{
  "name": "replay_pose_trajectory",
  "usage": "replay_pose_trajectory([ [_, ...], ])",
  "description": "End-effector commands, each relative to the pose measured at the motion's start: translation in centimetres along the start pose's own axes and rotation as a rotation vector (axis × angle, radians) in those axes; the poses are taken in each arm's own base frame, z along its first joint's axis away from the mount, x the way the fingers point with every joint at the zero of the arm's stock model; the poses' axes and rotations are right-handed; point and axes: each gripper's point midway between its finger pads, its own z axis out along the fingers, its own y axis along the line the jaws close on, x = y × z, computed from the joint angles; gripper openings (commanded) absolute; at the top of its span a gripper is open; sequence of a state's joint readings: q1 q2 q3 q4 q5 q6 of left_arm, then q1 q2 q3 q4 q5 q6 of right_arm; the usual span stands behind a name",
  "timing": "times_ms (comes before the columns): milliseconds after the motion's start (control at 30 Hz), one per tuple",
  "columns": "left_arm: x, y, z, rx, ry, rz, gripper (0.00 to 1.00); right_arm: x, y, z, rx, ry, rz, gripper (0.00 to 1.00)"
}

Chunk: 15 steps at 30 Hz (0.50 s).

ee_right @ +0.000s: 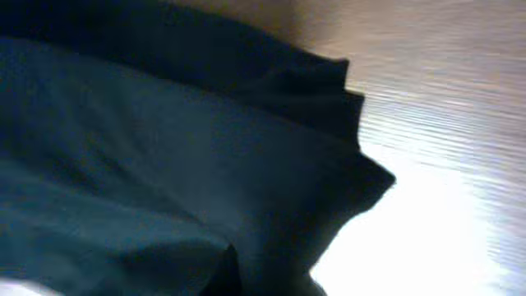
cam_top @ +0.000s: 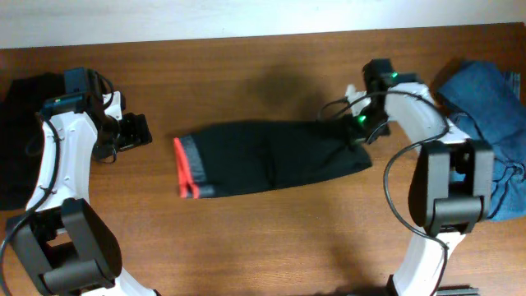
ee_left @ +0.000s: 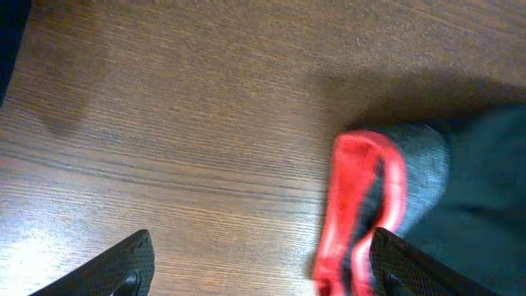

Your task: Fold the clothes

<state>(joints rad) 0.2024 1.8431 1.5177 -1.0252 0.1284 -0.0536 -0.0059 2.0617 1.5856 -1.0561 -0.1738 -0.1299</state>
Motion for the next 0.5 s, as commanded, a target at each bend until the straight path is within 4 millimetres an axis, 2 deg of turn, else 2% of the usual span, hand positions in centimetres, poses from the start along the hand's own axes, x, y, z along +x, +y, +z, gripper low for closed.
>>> replay_pose_trajectory([
  [0, -0.5, -0.5, -0.6, 0.016, -0.026, 0.001, 0.84, -1.5, -3.9, -3.5, 0.091, -0.062, 0.076, 0.04],
  [133, -0.5, -0.5, -0.6, 0.016, -0.027, 0.001, 0.84, -1.6, -6.8, -5.8, 0.155, -0.077, 0.121, 0.04],
  [233, -0.6, -0.5, -0.6, 0.017, -0.030, 0.001, 0.84, -1.5, -7.9, -7.1, 0.183, -0.076, 0.135, 0.04],
  [333, -0.7, -0.5, -0.6, 0.017, -0.033, 0.002, 0.84, -1.4, -7.5, -8.1, 0.181, -0.071, 0.132, 0.04],
  [467, -0.7, -0.5, -0.6, 0.017, -0.034, 0.002, 0.84, -1.9, -5.3, -9.3, 0.176, -0.068, 0.089, 0.04],
])
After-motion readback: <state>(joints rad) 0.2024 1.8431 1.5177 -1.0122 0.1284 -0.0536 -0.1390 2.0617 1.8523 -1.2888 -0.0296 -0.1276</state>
